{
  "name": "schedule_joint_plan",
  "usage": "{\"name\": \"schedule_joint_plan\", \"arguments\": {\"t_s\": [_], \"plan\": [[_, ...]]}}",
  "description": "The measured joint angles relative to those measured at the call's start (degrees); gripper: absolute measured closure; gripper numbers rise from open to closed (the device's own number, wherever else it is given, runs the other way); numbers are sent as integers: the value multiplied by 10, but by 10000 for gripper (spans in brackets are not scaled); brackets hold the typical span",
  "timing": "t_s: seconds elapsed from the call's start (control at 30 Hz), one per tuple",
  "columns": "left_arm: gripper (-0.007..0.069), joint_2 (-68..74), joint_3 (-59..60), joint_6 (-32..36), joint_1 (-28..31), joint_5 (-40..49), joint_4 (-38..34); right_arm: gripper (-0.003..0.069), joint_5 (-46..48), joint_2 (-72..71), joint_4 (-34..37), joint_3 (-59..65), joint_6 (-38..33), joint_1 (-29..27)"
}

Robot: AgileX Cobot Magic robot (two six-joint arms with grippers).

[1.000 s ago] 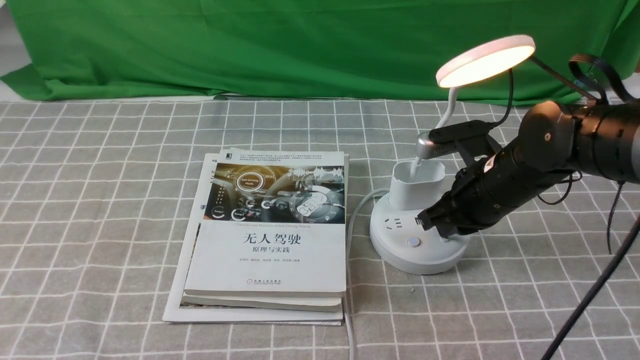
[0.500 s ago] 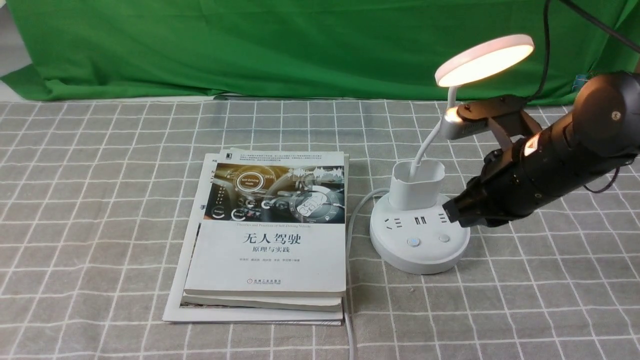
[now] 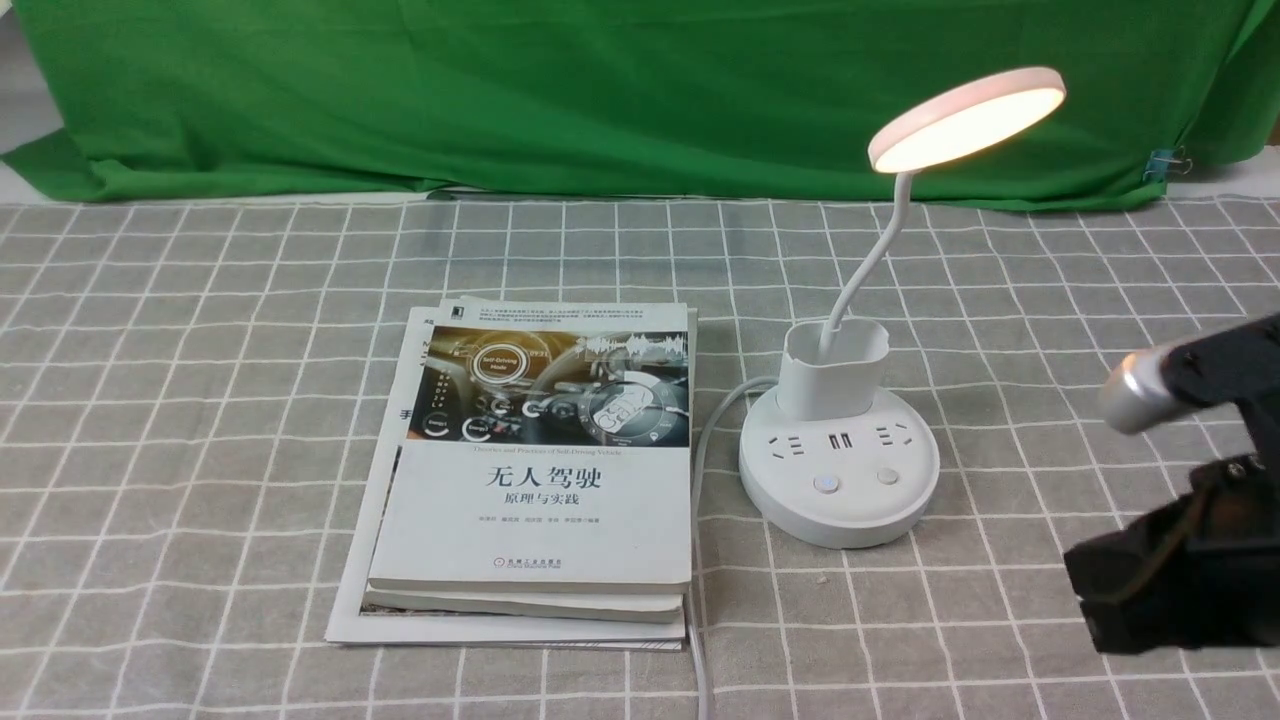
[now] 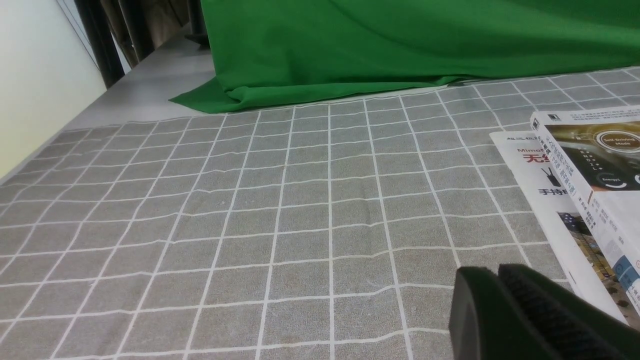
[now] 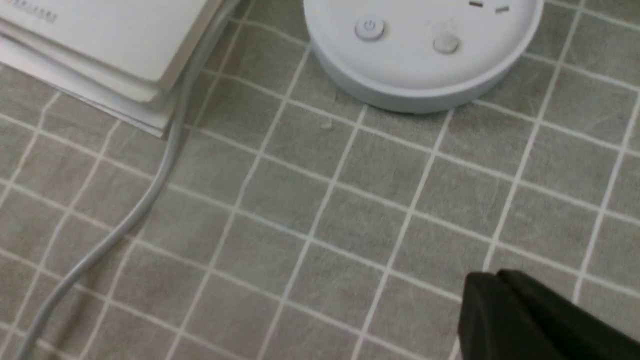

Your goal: Turn on the desk lamp on the grey coffee tablecloth with your hand.

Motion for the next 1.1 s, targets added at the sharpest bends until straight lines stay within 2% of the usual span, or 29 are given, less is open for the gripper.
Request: {"name": "schedule_joint_plan", "arguments": {"t_s": [0.17, 0.4, 0.5, 0.57, 0.77, 0.93, 1.1], "plan": [[606, 0, 0, 0, 0, 0, 0, 599, 17, -79, 0, 13, 11, 0], [606, 0, 0, 0, 0, 0, 0, 582, -9, -133, -5, 14, 12, 0], [606, 0, 0, 0, 0, 0, 0, 599, -31, -173, -12, 33, 12, -5], [606, 0, 0, 0, 0, 0, 0, 631, -75, -228, -14, 82, 12, -30], [606, 0, 0, -1, 0, 0, 0, 634, -215, -415, -19, 266, -6, -120], [606, 0, 0, 0, 0, 0, 0, 631, -247, -535, -20, 356, -16, -155], [606, 0, 0, 0, 0, 0, 0, 631, -249, -573, -21, 378, -28, -160]]}}
